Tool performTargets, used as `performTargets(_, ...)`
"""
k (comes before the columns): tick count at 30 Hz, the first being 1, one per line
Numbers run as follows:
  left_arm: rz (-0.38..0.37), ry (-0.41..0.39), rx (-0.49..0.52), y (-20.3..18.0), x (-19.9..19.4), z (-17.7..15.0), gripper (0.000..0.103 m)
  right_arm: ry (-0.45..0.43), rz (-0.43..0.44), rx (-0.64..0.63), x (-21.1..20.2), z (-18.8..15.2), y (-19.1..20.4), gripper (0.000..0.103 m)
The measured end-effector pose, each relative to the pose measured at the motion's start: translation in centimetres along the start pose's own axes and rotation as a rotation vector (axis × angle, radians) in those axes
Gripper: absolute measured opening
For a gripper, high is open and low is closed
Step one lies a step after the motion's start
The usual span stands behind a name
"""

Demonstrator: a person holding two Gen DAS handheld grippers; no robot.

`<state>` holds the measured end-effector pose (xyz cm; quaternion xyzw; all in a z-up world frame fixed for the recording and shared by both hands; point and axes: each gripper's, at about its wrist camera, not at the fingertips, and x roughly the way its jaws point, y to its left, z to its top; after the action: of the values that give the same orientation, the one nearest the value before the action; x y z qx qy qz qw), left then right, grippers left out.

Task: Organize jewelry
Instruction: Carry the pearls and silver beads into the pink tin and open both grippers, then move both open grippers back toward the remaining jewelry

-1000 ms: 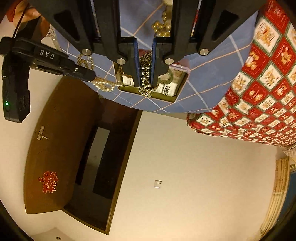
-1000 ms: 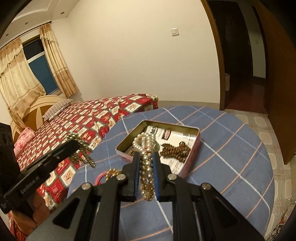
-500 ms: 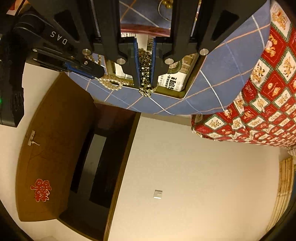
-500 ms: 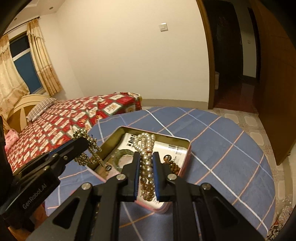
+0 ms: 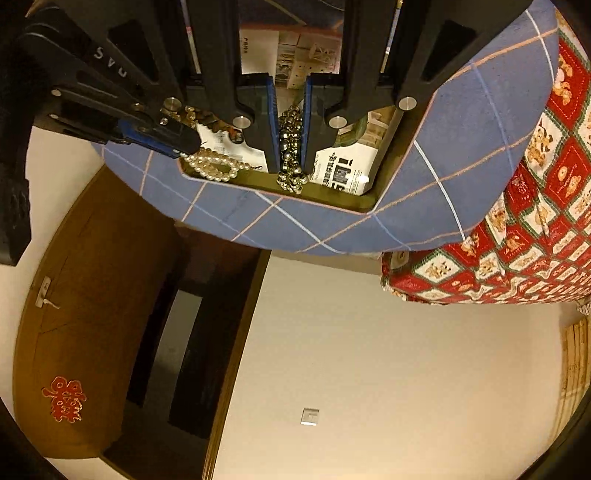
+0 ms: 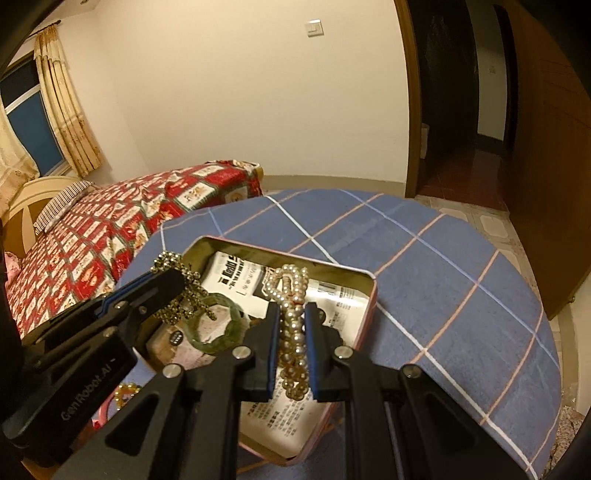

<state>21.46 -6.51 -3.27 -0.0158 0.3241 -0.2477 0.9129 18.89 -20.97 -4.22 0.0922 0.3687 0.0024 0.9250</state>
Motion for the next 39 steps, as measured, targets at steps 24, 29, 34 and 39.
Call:
performTargets(24,0.179,0.002,0.003,0.6,-1.3,0.0,0.071,-0.032,-0.035,0.014,-2.2,0.3,0.3,0.057)
performTargets(29,0.189,-0.014,0.008,0.3,-3.2,-0.4,0.072,-0.052,-0.033,0.001,-3.5,-0.1,1.2,0.057)
performTargets(34,0.201,-0.024,0.003,0.2,-5.1,-1.7,0.072,-0.060,-0.025,-0.012,-4.7,-1.1,2.0,0.057)
performTargets(39,0.201,-0.024,-0.023,0.4,-6.7,-3.2,0.072,-0.062,-0.025,-0.028,-5.6,-2.5,2.9,0.057)
